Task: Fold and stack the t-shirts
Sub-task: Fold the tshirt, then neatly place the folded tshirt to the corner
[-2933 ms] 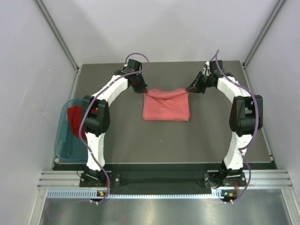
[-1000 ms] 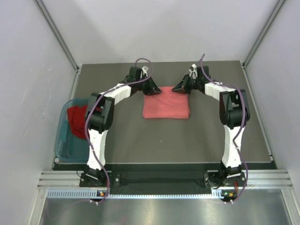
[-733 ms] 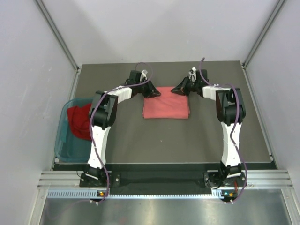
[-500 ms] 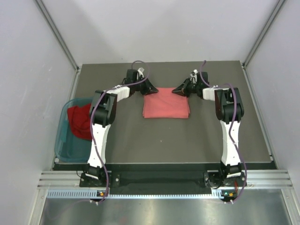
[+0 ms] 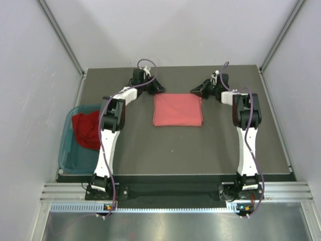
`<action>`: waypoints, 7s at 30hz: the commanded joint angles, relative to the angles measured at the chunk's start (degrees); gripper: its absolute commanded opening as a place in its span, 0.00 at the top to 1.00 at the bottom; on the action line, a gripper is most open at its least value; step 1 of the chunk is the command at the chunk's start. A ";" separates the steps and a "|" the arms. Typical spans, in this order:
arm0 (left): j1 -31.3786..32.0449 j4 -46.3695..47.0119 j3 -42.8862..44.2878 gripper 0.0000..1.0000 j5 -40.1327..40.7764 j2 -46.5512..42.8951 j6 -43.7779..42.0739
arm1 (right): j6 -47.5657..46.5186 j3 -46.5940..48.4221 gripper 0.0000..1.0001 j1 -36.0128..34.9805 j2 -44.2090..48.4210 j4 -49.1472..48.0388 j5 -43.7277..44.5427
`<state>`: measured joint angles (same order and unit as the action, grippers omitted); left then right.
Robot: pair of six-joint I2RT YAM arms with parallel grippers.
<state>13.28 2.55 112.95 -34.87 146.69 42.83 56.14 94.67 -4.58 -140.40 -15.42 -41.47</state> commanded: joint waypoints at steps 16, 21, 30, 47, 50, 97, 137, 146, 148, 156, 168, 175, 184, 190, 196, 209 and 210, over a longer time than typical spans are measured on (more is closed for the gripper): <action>1.92 -7.12 -15.00 0.74 -0.72 -20.21 0.31 | -13.61 2.55 0.91 1.51 16.29 23.52 3.25; 3.68 2.46 -24.60 0.75 -3.36 -23.21 5.68 | -11.59 -10.01 0.91 -1.31 20.95 16.06 -1.92; 2.46 11.43 -37.88 0.77 -3.62 -20.84 8.50 | -0.41 -23.22 0.92 -0.96 15.42 -6.72 -8.45; 3.16 -2.10 -36.13 0.77 -6.96 -29.88 1.91 | -17.64 -14.43 0.92 0.73 23.05 22.08 -5.02; 3.77 -1.58 -36.83 0.76 -7.49 -31.38 4.09 | -16.08 -19.49 0.92 -1.48 28.05 19.75 -5.72; 3.68 -6.93 -47.82 0.81 -4.16 -28.13 0.26 | -13.42 -32.08 0.97 -11.69 17.96 5.48 -12.75; -4.31 -2.27 -5.65 0.80 -9.16 -5.97 6.32 | -9.16 3.84 0.76 3.35 6.80 18.17 -0.19; -4.40 -24.95 -7.73 0.78 -0.73 -19.39 -11.27 | -30.37 7.37 0.40 4.23 10.32 35.27 2.44; -4.40 -25.83 -12.45 0.78 0.33 -23.10 -12.42 | -34.40 5.88 0.37 4.14 10.41 37.04 2.80; -3.96 -29.61 -26.18 0.77 -0.46 -42.44 -14.79 | -40.40 4.64 0.29 3.53 7.95 36.60 2.36; -3.96 -30.93 -39.47 0.77 -0.46 -55.37 -13.82 | -40.76 7.54 0.50 -2.09 4.52 38.01 10.62; -3.96 -32.25 -38.94 0.77 -0.81 -55.29 -13.91 | -38.30 7.72 0.83 -3.07 4.17 37.48 15.71; -3.96 -36.29 -39.12 0.77 1.73 -56.07 -15.76 | -38.91 2.62 1.00 -3.07 13.04 38.36 33.46; -3.96 -37.09 -40.70 0.77 3.41 -57.04 -16.81 | -45.32 9.81 1.00 -2.72 13.66 47.66 42.77; -3.96 -34.11 -44.04 0.78 2.80 -56.78 -16.38 | -55.33 18.87 1.00 -2.28 11.99 52.60 51.65; -3.96 -31.12 -47.03 0.78 3.23 -56.25 -14.53 | -58.15 30.83 1.00 8.70 3.82 45.50 58.26; -3.87 -30.85 -46.94 0.78 3.41 -56.25 -14.27 | -58.77 31.70 1.00 8.97 3.21 44.52 58.78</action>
<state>9.23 -31.40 66.15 -31.92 91.64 28.08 -0.01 121.67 2.39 -136.14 35.18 13.56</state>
